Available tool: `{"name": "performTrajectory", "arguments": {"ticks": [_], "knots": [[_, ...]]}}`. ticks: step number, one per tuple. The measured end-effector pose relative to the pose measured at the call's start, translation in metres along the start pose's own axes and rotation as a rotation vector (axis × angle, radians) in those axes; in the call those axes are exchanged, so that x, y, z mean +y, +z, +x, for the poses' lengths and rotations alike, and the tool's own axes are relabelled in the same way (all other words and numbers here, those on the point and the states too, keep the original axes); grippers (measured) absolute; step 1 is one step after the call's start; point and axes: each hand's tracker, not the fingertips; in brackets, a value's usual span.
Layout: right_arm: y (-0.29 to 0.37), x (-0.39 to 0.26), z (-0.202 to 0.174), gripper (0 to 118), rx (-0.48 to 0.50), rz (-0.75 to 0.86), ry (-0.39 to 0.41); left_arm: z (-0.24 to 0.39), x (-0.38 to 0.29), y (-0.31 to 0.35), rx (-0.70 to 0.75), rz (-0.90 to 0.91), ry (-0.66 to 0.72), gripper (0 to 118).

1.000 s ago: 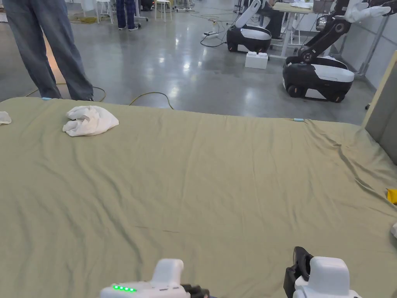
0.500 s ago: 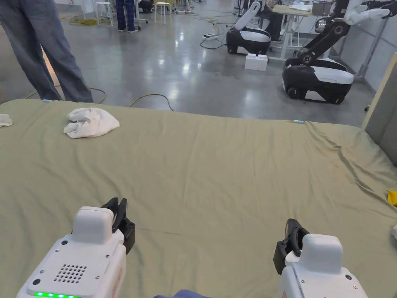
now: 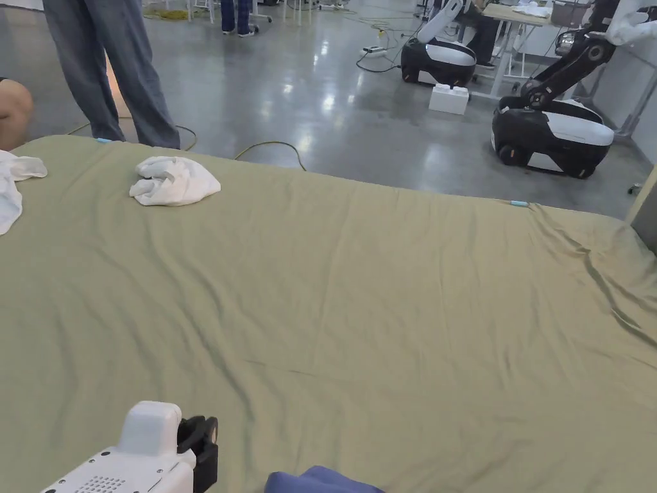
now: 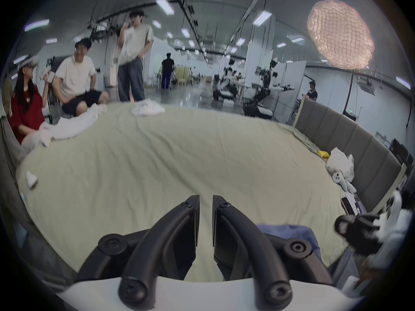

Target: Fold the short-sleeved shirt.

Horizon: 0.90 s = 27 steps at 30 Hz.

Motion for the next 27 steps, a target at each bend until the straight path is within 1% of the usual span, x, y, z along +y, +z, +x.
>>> {"name": "performTrajectory", "arguments": {"ticks": [2, 3, 4, 5, 6, 7, 8, 9, 10, 11, 12, 13, 16, 19, 20, 21, 25, 27], "knots": [[-0.010, -0.018, -0.005, 0, -0.007, -0.022, 0.024, -0.005, -0.010, -0.004, -0.040, -0.059, 0.050, 13], [-0.015, -0.027, -0.006, 0, -0.035, -0.038, 0.053, -0.008, -0.014, -0.007, -0.061, -0.100, 0.062, 13], [-0.019, -0.034, -0.006, 0, -0.055, -0.050, 0.058, -0.010, -0.017, -0.009, -0.076, -0.117, 0.076, 14], [-0.024, -0.042, -0.004, 0, -0.063, -0.061, 0.045, -0.013, -0.021, -0.011, -0.096, -0.136, 0.085, 16], [-0.029, -0.049, 0.000, 0, -0.069, -0.085, 0.040, -0.015, -0.024, -0.012, -0.119, -0.170, 0.085, 22], [-0.032, -0.055, 0.002, 0, -0.111, -0.116, 0.044, -0.017, -0.025, -0.015, -0.145, -0.192, 0.100, 30], [-0.034, -0.061, 0.006, 0, -0.111, -0.105, 0.046, -0.022, -0.027, -0.019, -0.198, -0.224, 0.128, 30], [-0.033, -0.064, 0.011, 0, -0.102, -0.103, 0.040, -0.026, -0.028, -0.024, -0.235, -0.261, 0.157, 33], [-0.032, -0.066, 0.013, 0, -0.108, -0.102, 0.041, -0.029, -0.028, -0.028, -0.283, -0.301, 0.184, 39], [-0.031, -0.066, 0.014, 0, -0.105, -0.096, 0.045, -0.035, -0.029, -0.034, -0.334, -0.326, 0.216, 51], [-0.032, -0.065, 0.015, 0, -0.094, -0.093, 0.056, -0.039, -0.030, -0.041, -0.366, -0.361, 0.233, 68], [-0.030, -0.062, 0.013, 0, -0.096, -0.089, 0.067, -0.042, -0.030, -0.047, -0.402, -0.395, 0.234, 73], [-0.032, -0.059, 0.013, 0, -0.093, -0.086, 0.067, -0.036, -0.023, -0.056, -0.476, -0.440, 0.233, 76], [-0.033, -0.057, 0.014, 0, -0.088, -0.083, 0.044, -0.041, -0.030, -0.074, -0.636, -0.484, 0.263, 78], [-0.033, -0.057, 0.015, 0, -0.087, -0.082, 0.041, -0.039, -0.032, -0.081, -0.662, -0.508, 0.283, 79], [-0.034, -0.058, 0.016, 0, -0.083, -0.084, 0.035, -0.037, -0.034, -0.087, -0.664, -0.535, 0.285, 81], [-0.036, -0.062, 0.022, 0, -0.071, -0.086, 0.017, -0.034, -0.052, -0.119, -0.649, -0.619, 0.232, 81], [-0.037, -0.063, 0.026, 0, -0.064, -0.084, -0.001, -0.035, -0.054, -0.123, -0.727, -0.570, 0.280, 81]]}}
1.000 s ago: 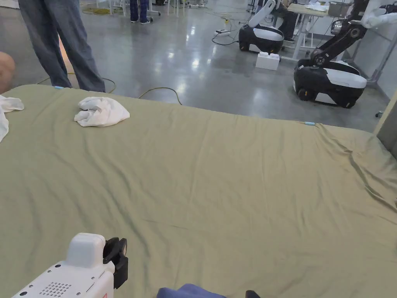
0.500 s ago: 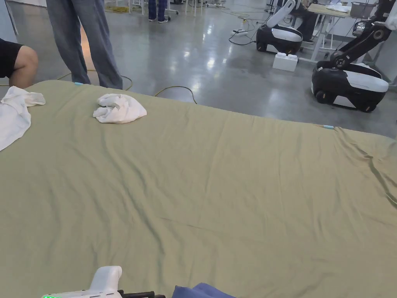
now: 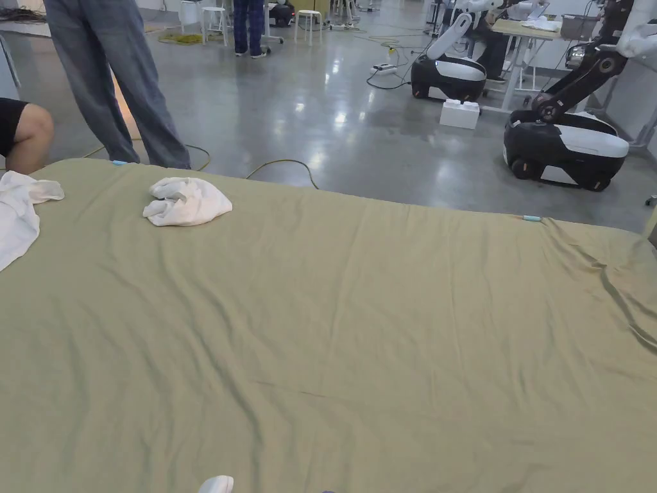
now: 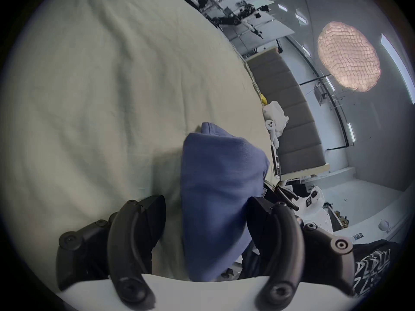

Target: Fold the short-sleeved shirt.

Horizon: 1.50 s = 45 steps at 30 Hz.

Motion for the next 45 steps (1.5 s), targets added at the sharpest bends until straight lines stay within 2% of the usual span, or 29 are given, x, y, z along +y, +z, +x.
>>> {"name": "performTrajectory", "arguments": {"ticks": [4, 5, 7, 8, 15, 22, 28, 31, 38, 42, 45], "knots": [[0.001, 0.002, 0.000, 0, 0.005, 0.015, -0.021, -0.005, -0.002, -0.012, -0.103, -0.024, 0.085, 77], [0.001, 0.004, 0.000, 0, 0.004, 0.019, -0.022, -0.004, -0.004, -0.015, -0.089, -0.015, 0.071, 72], [0.001, 0.008, 0.001, 0, -0.001, 0.026, -0.030, -0.007, -0.008, -0.016, -0.072, 0.007, 0.066, 47], [0.000, 0.009, 0.002, 0, 0.003, 0.027, -0.034, -0.014, -0.010, -0.015, -0.091, 0.030, 0.109, 40], [-0.004, 0.008, 0.001, 0, 0.007, 0.021, -0.028, -0.002, -0.024, -0.008, -0.146, 0.097, 0.130, 30], [0.000, 0.025, -0.005, 0, 0.028, 0.026, -0.021, 0.010, -0.014, 0.018, -0.161, 0.093, 0.201, 28], [0.010, 0.079, -0.005, 0, 0.067, 0.127, -0.053, 0.018, 0.007, 0.095, -0.128, 0.160, 0.212, 27], [0.013, 0.115, 0.007, 0, 0.048, 0.191, -0.067, 0.003, 0.027, 0.146, -0.054, 0.195, 0.180, 28], [0.030, 0.190, 0.051, 0, -0.081, 0.342, -0.064, -0.009, 0.066, 0.270, 0.136, 0.259, 0.172, 27], [0.038, 0.212, 0.078, 0, -0.125, 0.377, -0.072, -0.026, 0.077, 0.329, 0.193, 0.278, 0.193, 28], [0.043, 0.217, 0.094, 0, -0.163, 0.394, -0.075, -0.027, 0.077, 0.346, 0.262, 0.264, 0.202, 28]]}}
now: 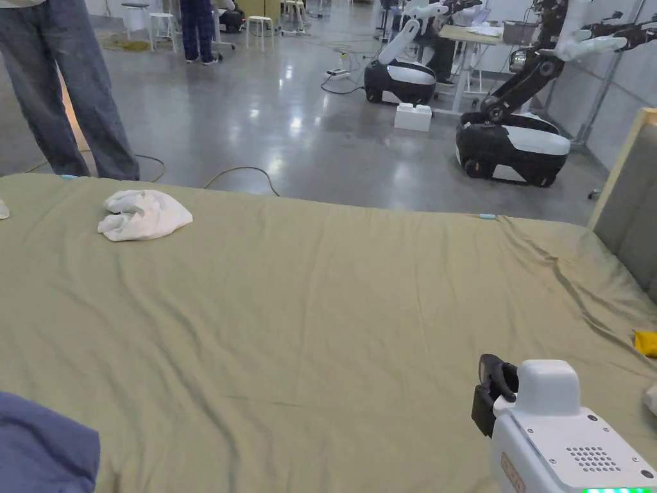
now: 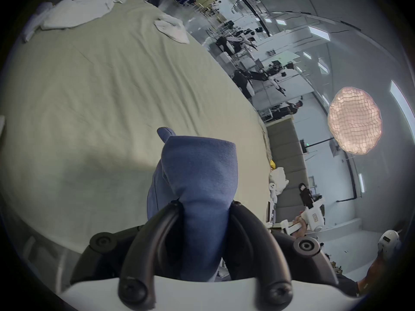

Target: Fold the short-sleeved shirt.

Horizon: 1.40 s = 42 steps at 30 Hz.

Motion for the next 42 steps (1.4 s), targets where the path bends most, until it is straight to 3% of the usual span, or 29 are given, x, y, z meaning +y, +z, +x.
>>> {"name": "performTrajectory", "arguments": {"ticks": [5, 8, 10, 12, 13, 17, 20, 25, 31, 42], "knots": [[0.001, -0.003, 0.018, 0, -0.037, -0.005, -0.034, -0.032, 0.008, 0.005, 0.190, -0.039, 0.030, 28], [0.000, -0.008, 0.021, 0, -0.045, -0.017, -0.040, -0.020, -0.004, 0.000, 0.256, -0.023, 0.067, 27], [0.000, -0.011, 0.020, 0, -0.042, -0.030, -0.041, -0.026, 0.002, 0.003, 0.321, -0.004, 0.070, 37], [0.000, -0.014, 0.018, 0, -0.037, -0.036, -0.043, -0.017, 0.002, 0.008, 0.406, 0.006, -0.006, 62], [0.000, -0.015, 0.017, 0, -0.034, -0.039, -0.043, -0.011, 0.002, 0.009, 0.458, -0.001, -0.042, 69], [0.000, -0.018, 0.012, 0, -0.021, -0.045, -0.041, 0.009, 0.005, 0.025, 0.687, 0.062, -0.174, 71], [-0.002, -0.020, 0.010, 0, -0.014, -0.044, -0.044, 0.013, 0.008, 0.038, 0.728, 0.200, -0.202, 71], [-0.005, -0.022, 0.009, 0, -0.003, -0.045, -0.058, 0.045, -0.012, 0.023, 0.602, 0.309, -0.304, 71], [-0.007, -0.022, 0.007, 0, -0.002, -0.041, -0.073, 0.083, -0.046, -0.049, 0.442, 0.370, -0.435, 71], [-0.007, -0.021, 0.003, 0, -0.039, -0.020, -0.079, 0.224, -0.118, -0.176, 0.433, 0.620, -0.662, 69]]}}
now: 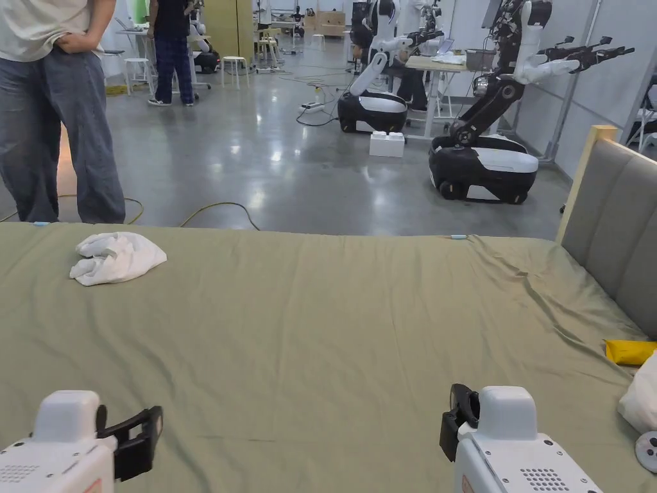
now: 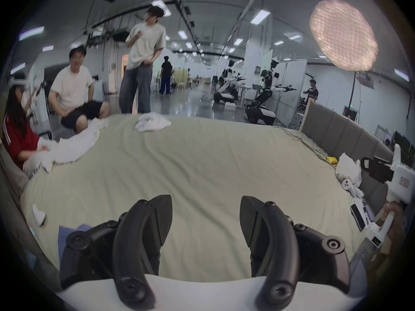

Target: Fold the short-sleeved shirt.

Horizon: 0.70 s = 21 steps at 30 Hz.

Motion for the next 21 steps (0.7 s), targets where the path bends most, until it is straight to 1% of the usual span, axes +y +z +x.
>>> {"name": "performTrajectory", "arguments": {"ticks": [3, 5, 6, 7, 8, 9, 10, 12, 14, 21], "knots": [[0.000, 0.002, -0.002, 0, -0.009, 0.008, 0.002, 0.027, 0.005, 0.000, -0.003, 0.071, -0.010, 67], [0.000, 0.003, -0.003, 0, -0.011, 0.015, -0.005, 0.042, 0.008, -0.001, 0.039, 0.115, -0.029, 61], [0.000, 0.003, -0.004, 0, -0.018, 0.018, -0.006, 0.049, 0.006, -0.001, 0.022, 0.112, 0.002, 49], [0.000, 0.003, -0.005, 0, -0.021, 0.025, -0.008, 0.054, 0.006, 0.000, 0.032, 0.136, -0.010, 36], [0.000, 0.003, -0.006, 0, -0.021, 0.032, -0.011, 0.058, 0.006, -0.002, 0.053, 0.146, -0.015, 27], [0.001, 0.003, -0.007, 0, -0.031, 0.035, -0.012, 0.061, 0.006, -0.002, 0.055, 0.144, -0.011, 26], [0.001, 0.003, -0.009, 0, -0.035, 0.037, -0.012, 0.062, 0.006, -0.002, 0.050, 0.154, -0.007, 22], [0.003, 0.002, -0.011, 0, -0.032, 0.056, -0.021, 0.064, 0.007, -0.001, 0.047, 0.178, 0.012, 8], [0.004, 0.002, -0.013, 0, -0.046, 0.065, -0.014, 0.065, 0.007, 0.001, 0.054, 0.199, -0.001, 8], [0.005, 0.002, -0.016, 0, -0.040, 0.070, -0.024, 0.063, 0.011, 0.002, 0.044, 0.208, -0.015, 7]]}}
